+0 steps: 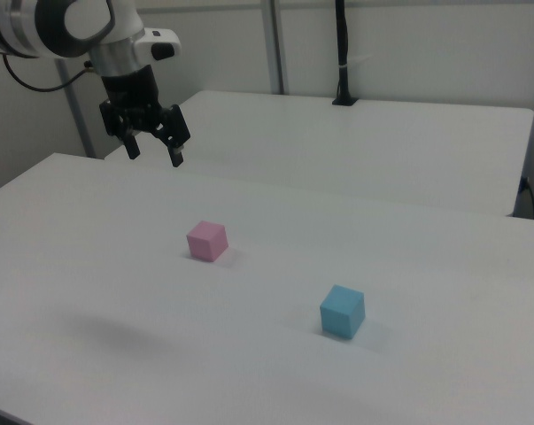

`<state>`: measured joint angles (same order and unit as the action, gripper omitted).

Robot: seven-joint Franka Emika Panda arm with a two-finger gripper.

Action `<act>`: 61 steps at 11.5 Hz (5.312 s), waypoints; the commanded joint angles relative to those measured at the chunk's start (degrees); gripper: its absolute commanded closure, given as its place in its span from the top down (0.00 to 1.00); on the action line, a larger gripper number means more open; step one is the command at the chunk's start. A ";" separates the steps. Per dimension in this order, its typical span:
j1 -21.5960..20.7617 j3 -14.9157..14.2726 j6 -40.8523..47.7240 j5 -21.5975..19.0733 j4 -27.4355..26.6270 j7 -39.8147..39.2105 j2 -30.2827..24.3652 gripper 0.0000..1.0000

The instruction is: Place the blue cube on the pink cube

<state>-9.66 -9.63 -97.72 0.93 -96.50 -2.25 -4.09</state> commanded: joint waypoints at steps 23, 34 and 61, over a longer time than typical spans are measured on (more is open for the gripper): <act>0.16 -1.18 -0.28 -0.05 -0.27 -4.69 2.07 1.00; 19.93 -1.53 -11.78 3.12 0.09 -24.99 9.88 1.00; 20.05 14.36 -19.00 2.85 0.95 3.80 20.79 0.52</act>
<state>13.26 1.95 -119.08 3.77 -96.59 -5.27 18.18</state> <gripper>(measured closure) 0.423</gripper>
